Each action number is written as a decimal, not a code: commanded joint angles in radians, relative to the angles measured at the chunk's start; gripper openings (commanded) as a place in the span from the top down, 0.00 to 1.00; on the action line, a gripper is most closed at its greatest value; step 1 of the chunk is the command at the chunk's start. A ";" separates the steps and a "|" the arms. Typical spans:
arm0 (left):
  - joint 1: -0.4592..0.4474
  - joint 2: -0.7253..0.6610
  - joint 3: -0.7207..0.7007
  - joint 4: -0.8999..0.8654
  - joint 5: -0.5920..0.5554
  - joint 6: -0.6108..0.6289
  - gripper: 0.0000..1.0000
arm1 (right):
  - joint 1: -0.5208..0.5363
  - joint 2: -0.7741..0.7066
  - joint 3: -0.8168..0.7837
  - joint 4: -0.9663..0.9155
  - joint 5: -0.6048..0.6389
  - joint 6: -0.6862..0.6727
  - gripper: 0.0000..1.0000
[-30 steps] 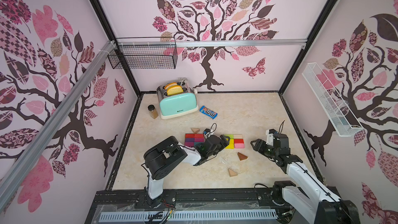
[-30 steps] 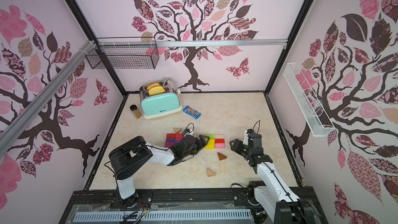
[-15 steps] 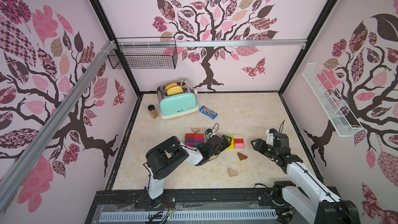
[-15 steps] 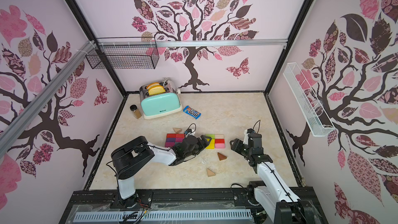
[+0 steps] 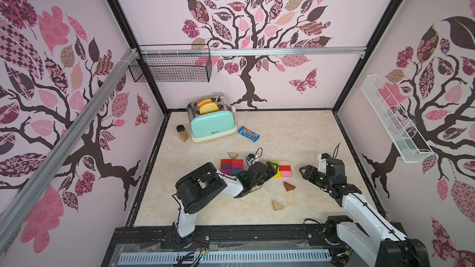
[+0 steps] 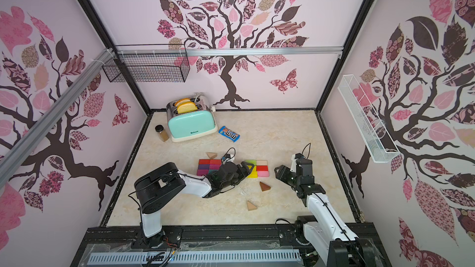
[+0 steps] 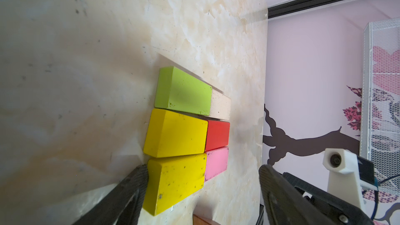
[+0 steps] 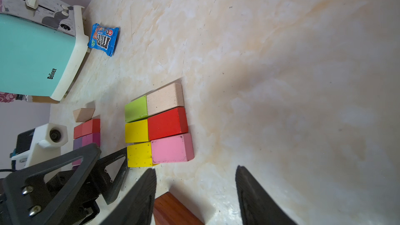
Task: Assemble a piece of candy with building blocks
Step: Assemble the building blocks at the center of the board.
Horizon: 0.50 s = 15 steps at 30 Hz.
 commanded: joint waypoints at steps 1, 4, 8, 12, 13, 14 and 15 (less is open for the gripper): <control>-0.010 0.058 -0.070 -0.260 0.005 -0.019 0.14 | -0.006 -0.011 0.026 0.002 0.013 -0.010 0.38; 0.009 0.047 -0.093 -0.258 -0.002 -0.016 0.14 | -0.006 -0.010 0.025 0.003 0.012 -0.010 0.38; 0.039 0.049 -0.103 -0.247 -0.002 0.000 0.14 | -0.005 -0.006 0.026 0.006 0.013 -0.010 0.38; 0.059 0.062 -0.082 -0.249 -0.005 0.031 0.14 | -0.006 0.004 0.029 0.011 0.013 -0.010 0.38; 0.062 0.068 -0.072 -0.251 -0.005 0.037 0.14 | -0.006 0.008 0.030 0.013 0.013 -0.011 0.38; 0.065 0.075 -0.065 -0.250 -0.005 0.042 0.14 | -0.006 0.012 0.032 0.013 0.013 -0.011 0.38; 0.067 0.082 -0.059 -0.249 -0.004 0.045 0.14 | -0.006 0.015 0.032 0.014 0.013 -0.012 0.38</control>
